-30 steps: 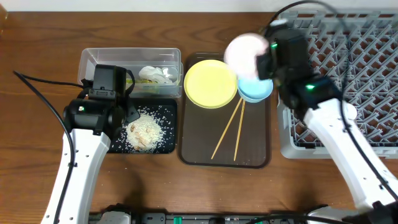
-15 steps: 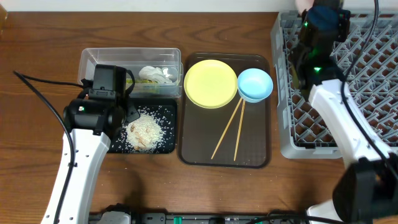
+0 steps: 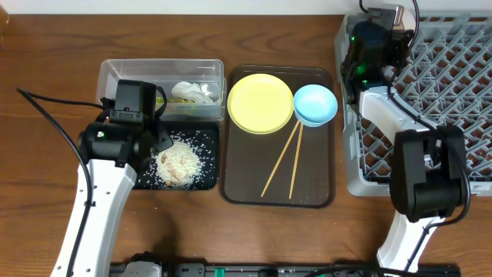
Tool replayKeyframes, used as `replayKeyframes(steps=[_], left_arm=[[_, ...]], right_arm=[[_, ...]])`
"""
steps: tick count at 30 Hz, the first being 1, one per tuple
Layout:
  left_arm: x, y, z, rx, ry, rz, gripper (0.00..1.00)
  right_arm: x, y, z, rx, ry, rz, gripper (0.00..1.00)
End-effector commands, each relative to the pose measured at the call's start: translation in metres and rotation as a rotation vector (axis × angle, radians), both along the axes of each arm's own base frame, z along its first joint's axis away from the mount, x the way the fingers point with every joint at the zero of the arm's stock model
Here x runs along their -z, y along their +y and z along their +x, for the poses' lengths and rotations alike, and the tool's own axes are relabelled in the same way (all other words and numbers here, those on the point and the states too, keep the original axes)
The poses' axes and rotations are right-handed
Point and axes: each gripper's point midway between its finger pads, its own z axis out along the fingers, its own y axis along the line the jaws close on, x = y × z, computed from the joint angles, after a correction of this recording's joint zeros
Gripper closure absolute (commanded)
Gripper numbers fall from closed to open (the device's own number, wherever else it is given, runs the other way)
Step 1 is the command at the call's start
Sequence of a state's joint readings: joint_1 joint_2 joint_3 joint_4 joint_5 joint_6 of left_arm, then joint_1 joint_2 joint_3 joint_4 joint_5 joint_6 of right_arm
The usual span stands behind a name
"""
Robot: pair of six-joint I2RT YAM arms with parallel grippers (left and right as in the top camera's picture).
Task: Sort waste into correct bins and load items into the dishwasher rack
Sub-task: 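Lift the pink bowl and set it upright in the dish rack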
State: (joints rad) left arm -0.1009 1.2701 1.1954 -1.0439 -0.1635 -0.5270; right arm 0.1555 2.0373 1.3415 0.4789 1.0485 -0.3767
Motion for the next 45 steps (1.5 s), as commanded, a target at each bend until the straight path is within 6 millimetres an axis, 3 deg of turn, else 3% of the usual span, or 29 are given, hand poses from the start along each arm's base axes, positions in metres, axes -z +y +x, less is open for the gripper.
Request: replayKeyframes(steps=[1, 14, 28, 34, 39, 45], left_arm=[[0.0, 0.002, 0.0, -0.013, 0.003, -0.001, 0.4], [0.001, 0.002, -0.002, -0.013, 0.013, 0.001, 0.4], [0.001, 0.002, -0.002, -0.013, 0.014, 0.0, 0.4], [0.001, 0.002, -0.002, -0.013, 0.014, 0.0, 0.4], [0.002, 0.002, -0.004, -0.013, 0.023, 0.001, 0.4], [0.002, 0.002, -0.005, -0.013, 0.024, 0.001, 0.4]], right_arm=[[-0.001, -0.01, -0.002, 0.039, -0.017, -0.003, 0.98], [0.007, -0.005, 0.012, -0.023, -0.055, 0.02, 0.98], [0.046, 0.001, 0.02, -0.061, 0.041, 0.014, 0.98], [0.046, 0.007, 0.02, -0.072, 0.047, 0.009, 0.99], [0.024, 0.001, 0.023, -0.061, -0.014, -0.039, 0.98], [0.033, 0.001, 0.022, -0.066, 0.018, -0.025, 0.98]])
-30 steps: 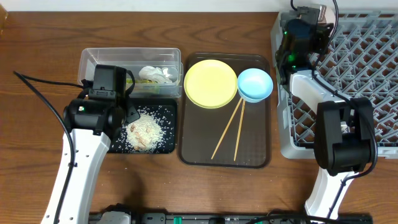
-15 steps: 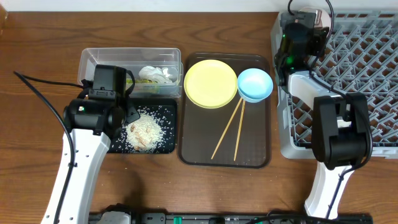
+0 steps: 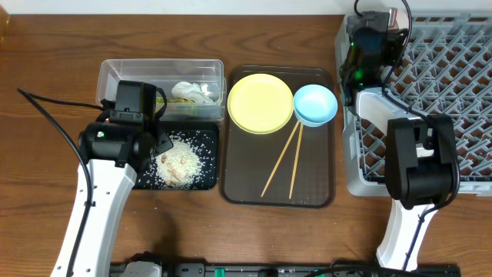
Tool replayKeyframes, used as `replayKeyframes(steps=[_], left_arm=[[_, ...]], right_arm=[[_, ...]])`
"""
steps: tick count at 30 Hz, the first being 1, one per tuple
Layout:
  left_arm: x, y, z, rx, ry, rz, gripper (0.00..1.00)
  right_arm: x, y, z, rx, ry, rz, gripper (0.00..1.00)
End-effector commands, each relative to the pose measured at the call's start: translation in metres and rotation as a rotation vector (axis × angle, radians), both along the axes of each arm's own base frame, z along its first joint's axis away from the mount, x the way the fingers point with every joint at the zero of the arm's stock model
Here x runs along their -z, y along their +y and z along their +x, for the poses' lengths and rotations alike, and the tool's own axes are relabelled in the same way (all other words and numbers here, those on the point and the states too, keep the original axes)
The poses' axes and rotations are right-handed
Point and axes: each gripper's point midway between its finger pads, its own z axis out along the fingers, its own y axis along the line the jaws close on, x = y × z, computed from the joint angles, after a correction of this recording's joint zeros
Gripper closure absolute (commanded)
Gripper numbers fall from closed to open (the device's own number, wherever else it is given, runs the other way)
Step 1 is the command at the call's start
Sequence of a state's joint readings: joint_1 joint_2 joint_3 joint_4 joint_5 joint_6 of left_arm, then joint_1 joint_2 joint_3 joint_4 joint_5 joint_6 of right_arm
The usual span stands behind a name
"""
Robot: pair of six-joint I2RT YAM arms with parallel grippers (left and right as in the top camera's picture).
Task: Sort waste into correct bins and load items into the dishwasher rack
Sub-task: 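Lift the pink bowl and set it upright in the dish rack, then move the right gripper back to the light-blue bowl and grasp it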
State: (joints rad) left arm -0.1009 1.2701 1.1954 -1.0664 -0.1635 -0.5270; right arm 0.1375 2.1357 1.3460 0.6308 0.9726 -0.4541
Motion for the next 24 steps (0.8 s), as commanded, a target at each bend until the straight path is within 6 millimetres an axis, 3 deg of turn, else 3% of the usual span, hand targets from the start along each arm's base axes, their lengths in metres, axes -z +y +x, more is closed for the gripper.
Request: replayKeyframes(steps=[1, 6, 11, 17, 24], left_arm=[[0.0, 0.002, 0.0, -0.013, 0.002, -0.001, 0.4], [0.0, 0.002, 0.0, -0.013, 0.002, -0.001, 0.4], [0.0, 0.002, 0.0, -0.013, 0.002, -0.001, 0.4], [0.0, 0.002, 0.0, -0.014, 0.002, 0.0, 0.4], [0.0, 0.002, 0.0, -0.014, 0.002, 0.0, 0.4]], right_arm=[[0.009, 0.0, 0.001, 0.0, 0.017, 0.006, 0.99], [0.021, 0.0, 0.002, 0.001, 0.042, 0.003, 0.99], [0.021, 0.004, 0.002, -0.005, 0.038, 0.003, 0.98], [0.026, 0.021, -0.002, -0.001, 0.074, -0.015, 0.99], [0.034, 0.044, -0.018, 0.046, 0.147, -0.059, 0.92]])
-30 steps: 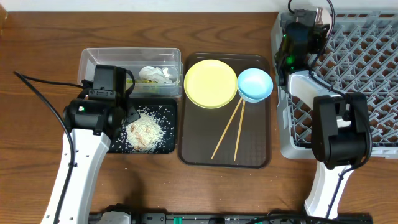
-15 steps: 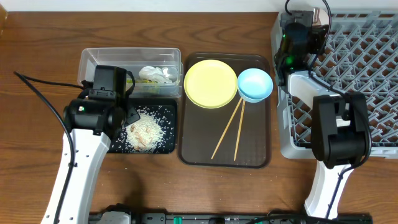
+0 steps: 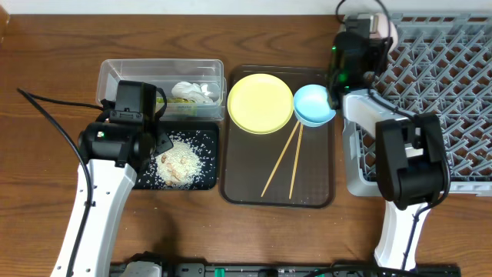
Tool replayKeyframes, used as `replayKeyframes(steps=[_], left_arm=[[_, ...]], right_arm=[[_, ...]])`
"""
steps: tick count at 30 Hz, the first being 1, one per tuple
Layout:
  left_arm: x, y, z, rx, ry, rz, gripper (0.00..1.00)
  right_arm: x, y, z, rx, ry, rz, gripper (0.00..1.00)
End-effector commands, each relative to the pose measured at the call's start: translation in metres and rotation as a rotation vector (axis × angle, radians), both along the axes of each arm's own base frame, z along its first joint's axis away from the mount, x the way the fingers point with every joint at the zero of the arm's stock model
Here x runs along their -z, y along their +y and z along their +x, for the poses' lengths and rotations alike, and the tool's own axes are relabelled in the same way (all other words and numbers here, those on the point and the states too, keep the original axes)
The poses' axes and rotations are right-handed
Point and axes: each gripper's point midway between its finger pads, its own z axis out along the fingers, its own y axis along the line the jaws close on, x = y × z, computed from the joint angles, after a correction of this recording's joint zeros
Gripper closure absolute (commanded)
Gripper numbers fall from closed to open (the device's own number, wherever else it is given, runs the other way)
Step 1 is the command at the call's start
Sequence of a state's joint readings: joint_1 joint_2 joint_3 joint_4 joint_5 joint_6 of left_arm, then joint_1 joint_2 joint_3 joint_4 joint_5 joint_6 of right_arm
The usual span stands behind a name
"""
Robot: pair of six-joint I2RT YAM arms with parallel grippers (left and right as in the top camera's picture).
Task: Sort waste into correct bins and load items into the dishwasher rack
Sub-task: 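Move the right gripper back to the light-blue bowl and grasp it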
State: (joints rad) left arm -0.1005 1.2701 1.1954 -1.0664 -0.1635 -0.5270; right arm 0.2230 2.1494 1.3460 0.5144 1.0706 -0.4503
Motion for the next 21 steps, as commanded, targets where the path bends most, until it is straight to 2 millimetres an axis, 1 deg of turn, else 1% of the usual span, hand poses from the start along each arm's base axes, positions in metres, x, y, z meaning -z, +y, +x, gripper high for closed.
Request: replayKeyframes(steps=[1, 2, 3, 5, 6, 8, 9, 11, 14, 16, 19, 21], left_arm=[[0.0, 0.001, 0.0, -0.013, 0.002, 0.0, 0.4], [0.0, 0.001, 0.0, -0.013, 0.002, 0.0, 0.4], [0.0, 0.001, 0.0, -0.013, 0.002, 0.0, 0.4], [0.0, 0.001, 0.0, -0.013, 0.002, 0.0, 0.4], [0.0, 0.001, 0.0, -0.013, 0.002, 0.0, 0.39], [0.0, 0.001, 0.0, -0.013, 0.002, 0.0, 0.39], [0.0, 0.001, 0.0, -0.013, 0.002, 0.0, 0.4], [0.0, 0.001, 0.0, -0.013, 0.002, 0.0, 0.4], [0.0, 0.001, 0.0, -0.013, 0.002, 0.0, 0.4], [0.0, 0.001, 0.0, -0.013, 0.002, 0.0, 0.4], [0.0, 0.001, 0.0, -0.013, 0.002, 0.0, 0.4], [0.0, 0.001, 0.0, -0.013, 0.002, 0.0, 0.4]], right_arm=[[0.015, 0.011, -0.008, 0.031, 0.036, -0.014, 0.87], [0.018, 0.014, -0.01, 0.029, 0.047, -0.01, 0.81], [0.022, 0.017, -0.012, 0.026, 0.059, 0.0, 0.73], [0.03, 0.023, -0.016, 0.017, 0.081, 0.033, 0.65], [0.034, 0.026, -0.018, 0.0, 0.101, 0.054, 0.63], [0.041, 0.032, -0.021, -0.042, 0.143, 0.118, 0.54], [0.044, 0.036, -0.025, -0.069, 0.16, 0.177, 0.48], [0.043, 0.043, -0.028, -0.112, 0.186, 0.251, 0.41], [0.03, 0.056, -0.035, -0.197, 0.231, 0.332, 0.36], [0.023, 0.068, -0.042, -0.257, 0.257, 0.399, 0.34], [0.023, 0.101, -0.062, -0.417, 0.381, 0.542, 0.33], [0.028, 0.129, -0.078, -0.536, 0.468, 0.676, 0.36]])
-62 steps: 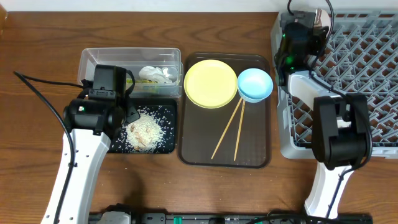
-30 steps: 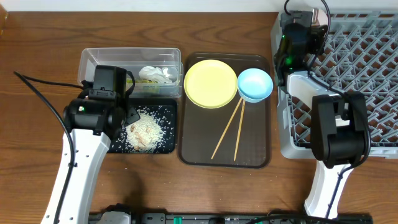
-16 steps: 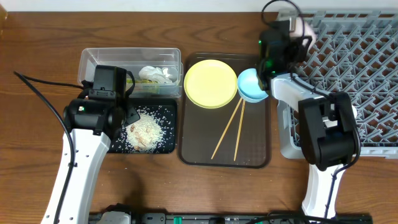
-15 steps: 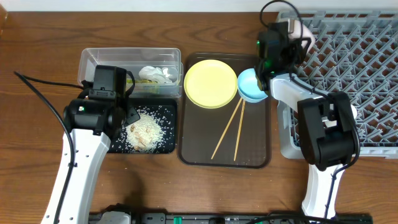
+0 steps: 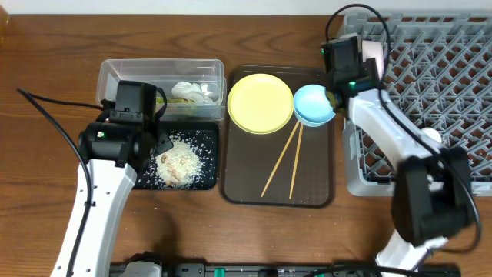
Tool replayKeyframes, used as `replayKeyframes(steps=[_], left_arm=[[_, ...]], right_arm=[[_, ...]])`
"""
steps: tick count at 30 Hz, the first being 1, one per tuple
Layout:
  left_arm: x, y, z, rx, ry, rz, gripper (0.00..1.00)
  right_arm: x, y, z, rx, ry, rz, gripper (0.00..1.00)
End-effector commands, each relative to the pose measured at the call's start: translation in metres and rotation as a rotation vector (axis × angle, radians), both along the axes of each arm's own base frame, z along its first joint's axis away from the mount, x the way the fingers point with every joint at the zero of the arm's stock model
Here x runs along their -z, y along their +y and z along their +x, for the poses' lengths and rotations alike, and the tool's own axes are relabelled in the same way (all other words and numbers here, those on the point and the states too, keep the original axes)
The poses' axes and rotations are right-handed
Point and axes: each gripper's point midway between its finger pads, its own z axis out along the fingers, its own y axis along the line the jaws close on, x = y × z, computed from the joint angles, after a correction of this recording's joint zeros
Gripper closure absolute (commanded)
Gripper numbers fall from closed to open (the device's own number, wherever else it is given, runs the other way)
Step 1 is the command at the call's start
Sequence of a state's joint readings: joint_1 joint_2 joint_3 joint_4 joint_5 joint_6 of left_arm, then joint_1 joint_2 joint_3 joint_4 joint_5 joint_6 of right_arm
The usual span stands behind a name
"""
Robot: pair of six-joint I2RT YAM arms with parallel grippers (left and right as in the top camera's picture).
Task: Sort waste into correct bins and load items into the dishwasher rack
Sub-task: 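Move the right gripper back to the light-blue bowl and grasp it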
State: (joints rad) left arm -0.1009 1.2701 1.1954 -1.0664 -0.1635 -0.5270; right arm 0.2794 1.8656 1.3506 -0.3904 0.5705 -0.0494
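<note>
A yellow plate (image 5: 260, 103) and a light blue bowl (image 5: 312, 105) sit at the back of the brown tray (image 5: 240, 177), with two chopsticks (image 5: 283, 160) lying in front of them. The grey dishwasher rack (image 5: 438, 100) fills the right side. My right gripper (image 5: 335, 95) hangs at the bowl's right rim, and its fingers are hidden under the wrist. My left gripper (image 5: 160, 141) is over the black tray of rice (image 5: 181, 160), its fingers also mostly hidden. A clear bin (image 5: 131, 71) holds pale waste scraps (image 5: 192, 91).
A pale pink object (image 5: 376, 51) shows beside my right wrist at the rack's left edge. Bare wooden table (image 5: 46, 61) surrounds the bins. The rack's left wall stands close to the brown tray's right edge.
My right wrist has come slightly forward and down to the blue bowl's right rim, and its elbow has swung out to the right. The left arm and all objects are unchanged.
My right wrist was first over the rack's back left corner. It then stood further left at the rack's edge, then beside the tray, and now at the blue bowl's rim. My left arm stayed over the rice tray throughout.
</note>
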Motion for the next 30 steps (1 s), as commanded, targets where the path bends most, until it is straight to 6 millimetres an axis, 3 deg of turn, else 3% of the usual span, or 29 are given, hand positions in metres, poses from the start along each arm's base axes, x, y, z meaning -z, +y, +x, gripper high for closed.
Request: replayKeyframes(steps=[1, 3, 5, 10, 16, 22, 30], left_arm=[[0.0, 0.002, 0.0, -0.014, 0.002, 0.0, 0.4], [0.0, 0.002, 0.0, -0.014, 0.002, 0.0, 0.4], [0.0, 0.002, 0.0, -0.014, 0.002, 0.0, 0.4], [0.0, 0.002, 0.0, -0.014, 0.002, 0.0, 0.4], [0.0, 0.002, 0.0, -0.014, 0.002, 0.0, 0.39], [0.0, 0.002, 0.0, -0.013, 0.002, -0.001, 0.39], [0.0, 0.002, 0.0, -0.014, 0.002, 0.0, 0.39]], right_arm=[[0.001, 0.067, -0.018, -0.217, 0.088, 0.343, 0.39], [0.006, 0.085, -0.029, -0.282, 0.145, 0.432, 0.41], [0.014, 0.089, -0.035, -0.253, 0.177, 0.479, 0.4], [0.045, 0.075, -0.052, -0.1, 0.279, 0.486, 0.45], [0.056, 0.049, -0.063, 0.1, 0.287, 0.432, 0.45], [0.065, 0.047, -0.078, 0.192, 0.323, 0.473, 0.52], [0.093, 0.046, -0.101, 0.251, 0.376, 0.509, 0.56]])
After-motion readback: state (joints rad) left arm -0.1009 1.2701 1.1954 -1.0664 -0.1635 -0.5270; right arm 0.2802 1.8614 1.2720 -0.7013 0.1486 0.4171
